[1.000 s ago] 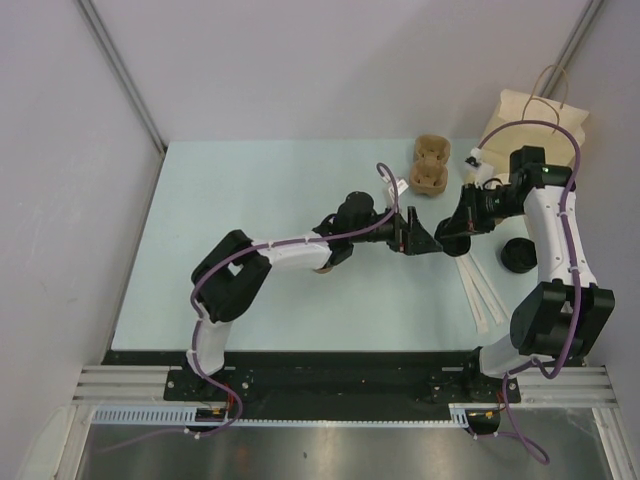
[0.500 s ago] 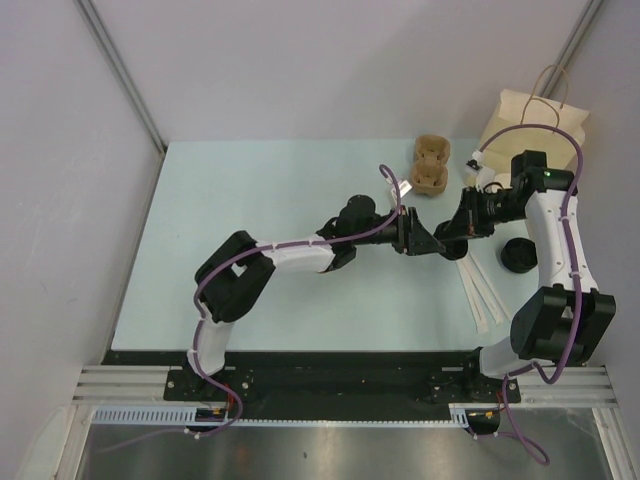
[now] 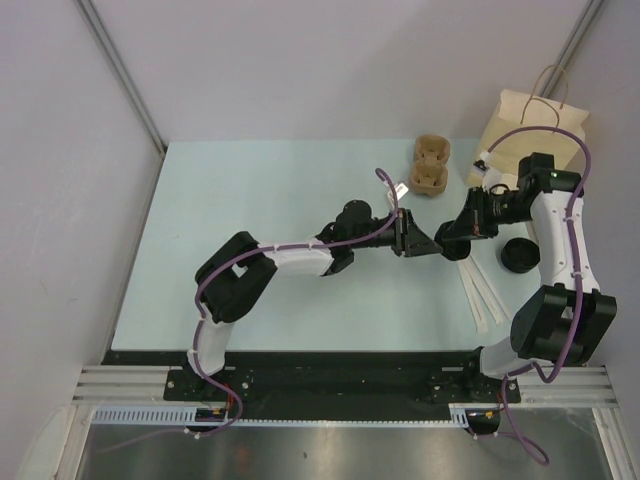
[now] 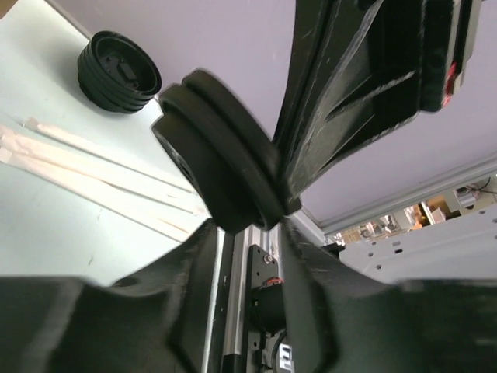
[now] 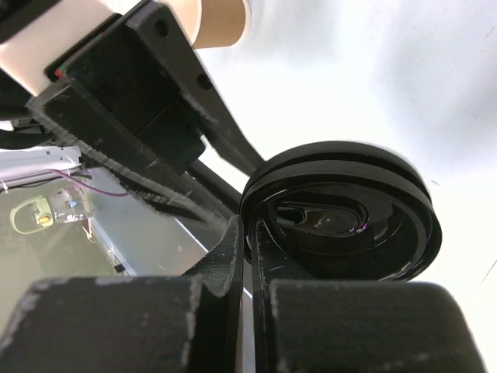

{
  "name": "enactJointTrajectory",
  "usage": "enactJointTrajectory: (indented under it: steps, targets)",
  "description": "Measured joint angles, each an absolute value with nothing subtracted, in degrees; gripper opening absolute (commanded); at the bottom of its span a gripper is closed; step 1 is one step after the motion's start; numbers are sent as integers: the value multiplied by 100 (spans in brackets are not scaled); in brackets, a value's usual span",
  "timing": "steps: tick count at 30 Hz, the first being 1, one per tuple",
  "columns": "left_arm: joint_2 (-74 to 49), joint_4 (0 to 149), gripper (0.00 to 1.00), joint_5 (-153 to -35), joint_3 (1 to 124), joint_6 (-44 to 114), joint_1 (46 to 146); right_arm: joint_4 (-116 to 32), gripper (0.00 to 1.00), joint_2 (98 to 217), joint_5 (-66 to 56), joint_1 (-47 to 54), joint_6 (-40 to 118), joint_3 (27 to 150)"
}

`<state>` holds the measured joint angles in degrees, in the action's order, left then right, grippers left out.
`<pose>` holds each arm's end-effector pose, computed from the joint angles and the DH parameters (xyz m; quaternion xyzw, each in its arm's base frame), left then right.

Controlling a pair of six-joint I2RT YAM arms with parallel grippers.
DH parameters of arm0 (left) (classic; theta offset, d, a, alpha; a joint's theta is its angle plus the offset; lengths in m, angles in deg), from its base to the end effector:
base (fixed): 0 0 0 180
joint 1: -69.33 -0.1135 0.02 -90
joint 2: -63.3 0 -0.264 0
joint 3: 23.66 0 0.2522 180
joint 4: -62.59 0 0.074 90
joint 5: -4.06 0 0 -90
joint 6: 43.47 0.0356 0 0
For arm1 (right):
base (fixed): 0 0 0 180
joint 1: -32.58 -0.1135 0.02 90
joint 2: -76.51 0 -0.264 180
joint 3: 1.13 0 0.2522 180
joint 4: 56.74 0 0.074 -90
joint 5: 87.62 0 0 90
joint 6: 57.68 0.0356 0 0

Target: Pack the takeout coffee

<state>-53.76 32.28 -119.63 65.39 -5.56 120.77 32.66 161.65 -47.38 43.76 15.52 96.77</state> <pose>0.2752 -0.3769 0.2343 0.2052 0.6642 -0.6664 0.2695 0.2662 -0.0249 0.3379 -0.0931 0.8975 0.3800 0.2034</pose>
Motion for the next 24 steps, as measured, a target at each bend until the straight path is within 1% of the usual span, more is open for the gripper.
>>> enactJointTrajectory:
  steps: [7,10,11,15,16,19,24]
  targets:
    - [-5378,3184,31,-11979,6390,-598,12046,3308,0,16165,-4842,4483,1531,9677]
    - [-5378,3164,26,-11979,6368,-600,12022,3329,0,16165,-4869,4483,1531,9677]
    - [-5378,3160,22,-11979,6368,-604,12013,3329,0,16165,-4871,4483,1531,9677]
    - [-5378,3136,14,-11992,6360,-622,11989,3323,0,16165,-4849,4490,1515,9677]
    - [-5378,3134,9,-12005,6349,-622,11985,3321,0,16165,-4832,4501,1511,9677]
    - [-5378,3103,0,-12011,6266,-652,11974,3319,0,16165,-4799,4549,1513,9677]
    - [-5378,3096,0,-11972,6106,-652,11900,3323,0,16165,-4794,4717,1520,9677]
